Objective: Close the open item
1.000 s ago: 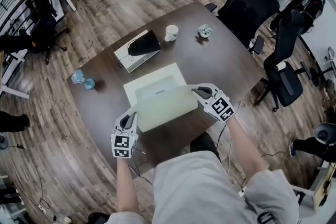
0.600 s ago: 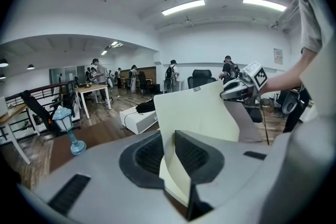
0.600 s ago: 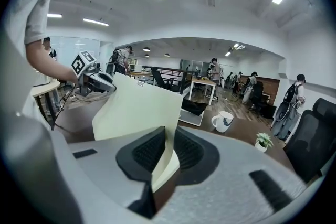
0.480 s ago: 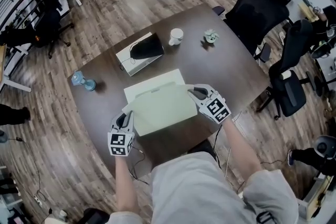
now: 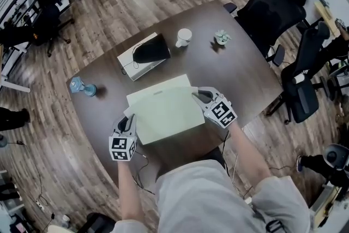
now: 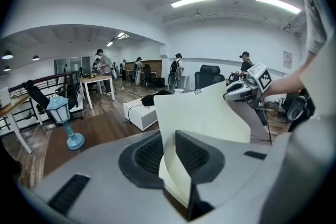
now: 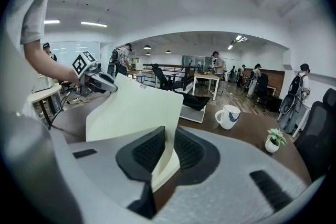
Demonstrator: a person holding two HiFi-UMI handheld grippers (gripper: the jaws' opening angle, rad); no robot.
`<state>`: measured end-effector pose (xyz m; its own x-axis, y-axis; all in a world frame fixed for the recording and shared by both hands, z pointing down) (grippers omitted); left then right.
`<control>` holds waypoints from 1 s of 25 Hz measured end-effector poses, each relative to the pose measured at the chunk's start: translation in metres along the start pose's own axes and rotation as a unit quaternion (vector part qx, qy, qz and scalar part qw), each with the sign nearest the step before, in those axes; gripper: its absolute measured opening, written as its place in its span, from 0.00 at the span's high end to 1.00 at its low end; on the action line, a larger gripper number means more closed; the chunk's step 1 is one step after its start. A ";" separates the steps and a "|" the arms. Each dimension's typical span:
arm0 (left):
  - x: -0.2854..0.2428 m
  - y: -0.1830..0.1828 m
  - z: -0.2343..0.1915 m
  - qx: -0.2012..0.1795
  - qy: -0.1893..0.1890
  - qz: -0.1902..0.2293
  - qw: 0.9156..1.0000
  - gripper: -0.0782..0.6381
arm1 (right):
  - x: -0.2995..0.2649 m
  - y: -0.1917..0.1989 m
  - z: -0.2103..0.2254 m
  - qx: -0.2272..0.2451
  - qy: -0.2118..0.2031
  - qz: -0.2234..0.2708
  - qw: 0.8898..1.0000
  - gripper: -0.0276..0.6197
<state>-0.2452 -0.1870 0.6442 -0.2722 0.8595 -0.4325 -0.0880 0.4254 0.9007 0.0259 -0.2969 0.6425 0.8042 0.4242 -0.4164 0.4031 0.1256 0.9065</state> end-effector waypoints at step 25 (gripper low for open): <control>-0.068 0.045 -0.036 0.096 -0.008 -0.082 0.992 0.80 | -0.069 0.049 0.027 -0.037 0.000 -0.086 0.996 0.85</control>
<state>-0.2656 -0.2364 0.7153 -0.2544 0.7779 -0.5746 0.0548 0.6048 0.7945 0.0018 -0.3439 0.7134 0.7256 0.3908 -0.5663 0.5016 0.2629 0.8242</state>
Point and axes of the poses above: the fingertips, and each gripper's own axes: x backward along the fingers, z to its right, y out of its underside, the point moved 3 cm from there along x, backward along the fingers, and after that the axes turned 6 degrees about z, right-handed, at the moved point
